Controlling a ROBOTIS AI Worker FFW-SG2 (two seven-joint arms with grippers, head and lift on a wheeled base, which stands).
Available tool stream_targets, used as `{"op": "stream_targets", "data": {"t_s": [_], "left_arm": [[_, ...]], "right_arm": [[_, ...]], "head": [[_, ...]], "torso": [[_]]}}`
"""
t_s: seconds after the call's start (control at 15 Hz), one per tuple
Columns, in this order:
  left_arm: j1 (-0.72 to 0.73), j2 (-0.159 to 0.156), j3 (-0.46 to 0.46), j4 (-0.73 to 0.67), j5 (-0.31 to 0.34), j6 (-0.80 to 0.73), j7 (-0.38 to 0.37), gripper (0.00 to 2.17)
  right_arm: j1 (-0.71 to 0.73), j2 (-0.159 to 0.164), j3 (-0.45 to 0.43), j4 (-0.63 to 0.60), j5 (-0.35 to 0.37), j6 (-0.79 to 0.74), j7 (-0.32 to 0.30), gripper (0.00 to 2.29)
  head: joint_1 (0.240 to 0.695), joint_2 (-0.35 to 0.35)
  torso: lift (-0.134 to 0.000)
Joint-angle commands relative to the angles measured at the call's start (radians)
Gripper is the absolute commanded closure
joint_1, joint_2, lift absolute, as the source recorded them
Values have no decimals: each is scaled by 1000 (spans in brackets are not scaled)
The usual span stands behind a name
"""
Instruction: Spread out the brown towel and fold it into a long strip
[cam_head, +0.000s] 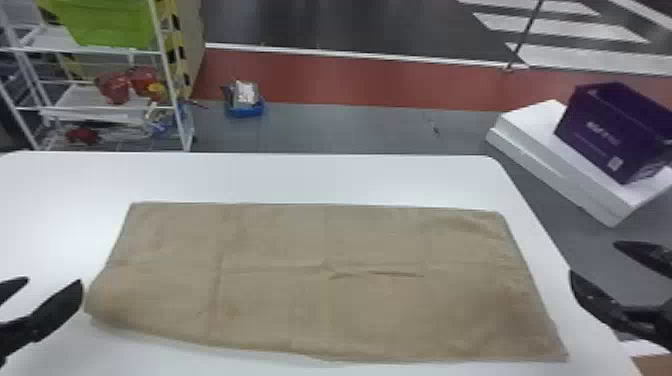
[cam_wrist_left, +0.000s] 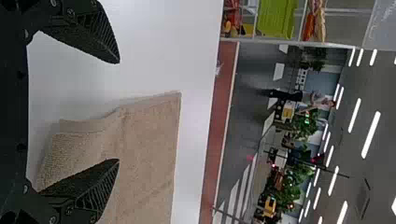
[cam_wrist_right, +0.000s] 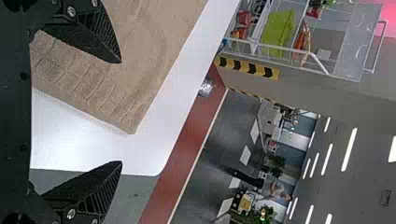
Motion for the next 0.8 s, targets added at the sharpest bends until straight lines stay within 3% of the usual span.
{"op": "stream_targets", "data": {"t_s": [0.0, 0.33, 0.73], "left_arm": [[-56, 4, -9, 113, -24, -21, -24, 181], [-74, 24, -9, 170, -32, 18, -66, 208], [-65, 16, -9, 148, -5, 101, -135, 252]], "right_arm": [[-1, -7, -1, 21, -7, -21, 1, 127], [-23, -21, 3, 67, -4, -43, 1, 127], [-37, -22, 14, 87, 2, -43, -1, 127]], "head": [[695, -152], [695, -159], [695, -199]], "torso": [[-123], [-123], [-123]]}}
